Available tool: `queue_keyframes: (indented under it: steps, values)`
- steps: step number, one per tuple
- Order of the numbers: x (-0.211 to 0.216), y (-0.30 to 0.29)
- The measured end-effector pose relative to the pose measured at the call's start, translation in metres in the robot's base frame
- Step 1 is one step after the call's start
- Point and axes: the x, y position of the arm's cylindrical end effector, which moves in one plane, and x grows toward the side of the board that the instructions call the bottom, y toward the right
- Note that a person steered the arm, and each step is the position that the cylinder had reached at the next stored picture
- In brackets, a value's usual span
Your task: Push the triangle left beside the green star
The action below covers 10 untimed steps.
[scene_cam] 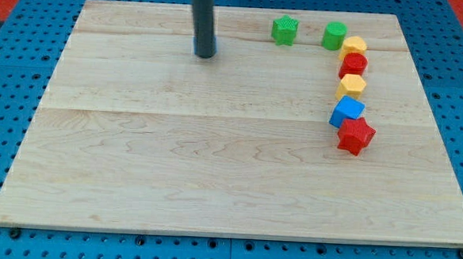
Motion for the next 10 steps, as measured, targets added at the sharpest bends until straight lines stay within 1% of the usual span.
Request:
queue_keyframes:
  steps: [1,2,3,4,5,7,8,9,10]
  values:
    - [-0.016,0.004]
    - [0.003,-0.077]
    - [-0.012,-0.092]
    - [-0.025,-0.069]
    - [-0.038,-0.034]
    - [-0.046,0.009]
    - [-0.054,0.014]
    - [-0.079,0.0]
    - [-0.106,0.045]
